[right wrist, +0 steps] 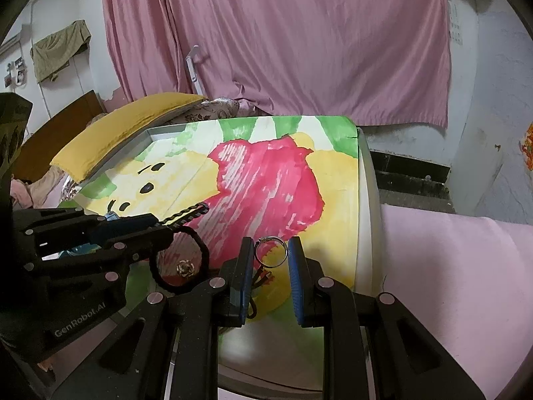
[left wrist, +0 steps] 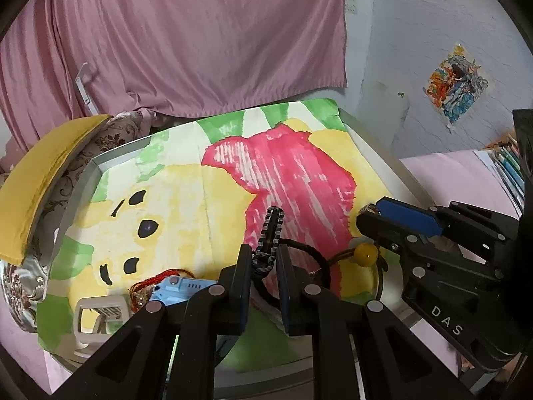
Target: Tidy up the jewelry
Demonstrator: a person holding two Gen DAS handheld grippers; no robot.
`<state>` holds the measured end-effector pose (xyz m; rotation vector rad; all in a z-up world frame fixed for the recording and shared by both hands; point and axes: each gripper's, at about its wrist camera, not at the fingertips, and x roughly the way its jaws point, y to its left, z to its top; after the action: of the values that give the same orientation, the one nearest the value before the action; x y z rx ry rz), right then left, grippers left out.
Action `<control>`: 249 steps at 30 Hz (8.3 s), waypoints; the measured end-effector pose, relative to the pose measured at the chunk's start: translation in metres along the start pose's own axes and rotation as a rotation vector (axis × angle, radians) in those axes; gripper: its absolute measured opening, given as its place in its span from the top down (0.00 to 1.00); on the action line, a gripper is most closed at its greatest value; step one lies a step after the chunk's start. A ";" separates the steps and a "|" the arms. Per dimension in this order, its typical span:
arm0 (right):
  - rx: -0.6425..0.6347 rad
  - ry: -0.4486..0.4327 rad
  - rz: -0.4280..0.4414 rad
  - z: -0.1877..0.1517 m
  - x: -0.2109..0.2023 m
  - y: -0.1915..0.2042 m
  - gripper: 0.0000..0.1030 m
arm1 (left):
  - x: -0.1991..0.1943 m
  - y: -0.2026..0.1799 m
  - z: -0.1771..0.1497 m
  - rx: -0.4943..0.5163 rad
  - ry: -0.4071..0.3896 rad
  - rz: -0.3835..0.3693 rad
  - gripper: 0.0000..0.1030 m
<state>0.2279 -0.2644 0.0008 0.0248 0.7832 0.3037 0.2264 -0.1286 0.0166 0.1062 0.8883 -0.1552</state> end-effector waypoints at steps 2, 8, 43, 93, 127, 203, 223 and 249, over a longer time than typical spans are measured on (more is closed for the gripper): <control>0.006 0.002 0.001 0.000 0.001 -0.001 0.82 | 0.002 -0.001 0.000 -0.001 0.008 -0.005 0.86; 0.011 0.007 0.004 0.000 0.002 -0.001 0.82 | 0.005 -0.003 -0.001 0.001 0.020 -0.012 0.86; 0.074 -0.165 0.004 -0.002 -0.023 -0.012 0.70 | -0.020 0.013 -0.001 -0.087 -0.077 0.016 0.64; 0.019 -0.435 -0.035 -0.020 -0.078 0.011 0.05 | -0.083 0.079 -0.056 -0.290 -0.416 0.072 0.01; 0.033 -0.429 -0.060 -0.071 -0.132 0.044 0.02 | -0.136 0.073 -0.114 -0.210 -0.505 0.092 0.01; -0.004 -0.467 -0.165 -0.140 -0.155 0.072 0.02 | -0.137 0.090 -0.205 -0.270 -0.506 0.146 0.01; -0.004 -0.471 -0.160 -0.141 -0.155 0.072 0.02 | -0.137 0.090 -0.205 -0.271 -0.505 0.145 0.01; -0.004 -0.472 -0.160 -0.141 -0.155 0.072 0.02 | -0.137 0.090 -0.204 -0.269 -0.505 0.146 0.01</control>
<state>0.0073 -0.2512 0.0175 0.0284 0.3131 0.1376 0.0015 0.0042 -0.0018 -0.1167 0.3889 0.0746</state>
